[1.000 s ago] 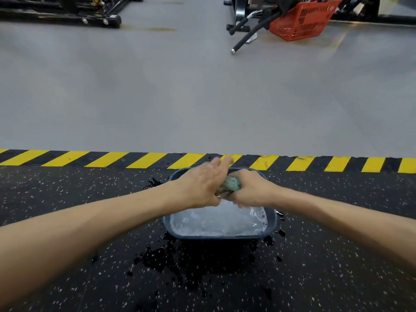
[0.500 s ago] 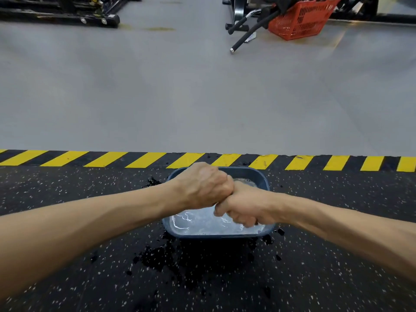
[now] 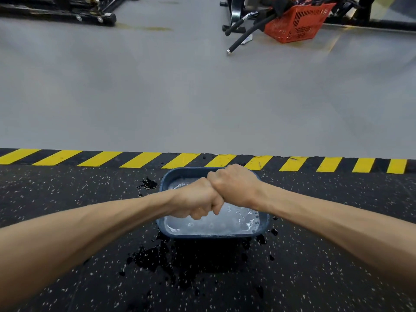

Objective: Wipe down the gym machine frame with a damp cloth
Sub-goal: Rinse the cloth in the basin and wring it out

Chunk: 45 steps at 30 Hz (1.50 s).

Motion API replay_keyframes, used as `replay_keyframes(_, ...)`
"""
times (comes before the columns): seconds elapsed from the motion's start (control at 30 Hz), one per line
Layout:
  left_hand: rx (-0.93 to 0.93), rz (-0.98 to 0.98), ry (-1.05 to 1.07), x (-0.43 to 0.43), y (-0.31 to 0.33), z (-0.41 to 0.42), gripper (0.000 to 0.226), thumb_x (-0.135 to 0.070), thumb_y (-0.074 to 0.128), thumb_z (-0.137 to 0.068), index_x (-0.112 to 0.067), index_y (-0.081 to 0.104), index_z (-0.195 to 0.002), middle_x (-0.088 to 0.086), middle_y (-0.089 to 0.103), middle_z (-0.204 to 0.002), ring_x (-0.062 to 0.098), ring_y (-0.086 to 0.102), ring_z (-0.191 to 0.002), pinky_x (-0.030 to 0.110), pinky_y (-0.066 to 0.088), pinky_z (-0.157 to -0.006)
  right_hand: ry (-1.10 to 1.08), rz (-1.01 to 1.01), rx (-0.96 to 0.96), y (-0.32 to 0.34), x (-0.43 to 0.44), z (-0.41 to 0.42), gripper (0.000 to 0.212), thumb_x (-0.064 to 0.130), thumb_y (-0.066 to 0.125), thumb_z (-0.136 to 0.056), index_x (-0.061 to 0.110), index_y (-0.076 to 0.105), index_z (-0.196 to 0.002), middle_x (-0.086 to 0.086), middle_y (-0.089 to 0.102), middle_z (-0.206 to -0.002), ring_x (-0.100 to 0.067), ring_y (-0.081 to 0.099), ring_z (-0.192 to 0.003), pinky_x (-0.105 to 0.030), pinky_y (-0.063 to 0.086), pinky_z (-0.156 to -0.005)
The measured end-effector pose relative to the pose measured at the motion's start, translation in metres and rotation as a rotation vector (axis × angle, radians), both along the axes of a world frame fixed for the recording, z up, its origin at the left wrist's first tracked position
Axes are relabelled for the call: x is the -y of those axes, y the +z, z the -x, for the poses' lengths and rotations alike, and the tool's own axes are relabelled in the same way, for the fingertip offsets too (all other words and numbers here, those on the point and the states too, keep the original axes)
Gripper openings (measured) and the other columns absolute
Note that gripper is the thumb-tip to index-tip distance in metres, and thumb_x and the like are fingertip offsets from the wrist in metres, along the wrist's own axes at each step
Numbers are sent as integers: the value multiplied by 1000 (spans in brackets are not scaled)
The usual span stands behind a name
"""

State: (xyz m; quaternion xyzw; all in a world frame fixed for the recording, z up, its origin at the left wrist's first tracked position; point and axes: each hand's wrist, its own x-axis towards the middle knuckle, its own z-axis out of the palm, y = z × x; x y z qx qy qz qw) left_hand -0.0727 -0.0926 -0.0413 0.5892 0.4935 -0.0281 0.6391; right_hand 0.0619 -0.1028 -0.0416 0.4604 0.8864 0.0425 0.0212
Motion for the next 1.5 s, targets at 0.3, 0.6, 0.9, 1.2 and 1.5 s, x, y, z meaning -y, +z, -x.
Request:
replay_keyframes(0.3,3,-47,-130,-3,7,-4,33,-12,59,-91,-17,39,-65,-3,36,-52,11,26,-42,21,21,-42,76,-76,13,-5,-6,-10,27,0,64,-61,15,42,-64,-2,47,-50,-25,45,-39,-22,4,-41)
replay_keyframes(0.6,121,-194,-126,-37,26,12,48,-49,63,-86,-11,57,-116,13,69,-102,10,64,-72,22,49,-70,-576,896,-950,9,9,-44,43,10,79,-79,21,54,-111,-10,63,-102,-14,58,-75,-31,50,-67)
replay_keyframes(0.9,420,-208,136,-73,74,-5,25,-2,71,-84,-15,66,-104,-1,77,-92,8,70,-80,17,52,-70,-420,982,-1147,62,-14,-71,30,22,64,-93,8,63,-120,-10,63,-108,-14,58,-97,-27,48,-90)
replay_keyframes(1.2,415,-256,303,-74,217,-32,47,12,76,-71,-13,64,-110,8,72,-94,13,67,-82,24,56,-81,-558,876,-1241,204,-16,-79,32,18,35,-106,15,59,-128,-1,67,-121,-4,62,-107,-24,46,-102)
replay_keyframes(1.5,449,-255,339,-23,446,-51,22,-7,74,-85,-14,69,-105,1,75,-92,5,70,-81,17,54,-75,-741,599,-1537,432,41,-71,21,5,50,-100,20,65,-103,9,74,-78,-1,68,-74,-16,52,-69)
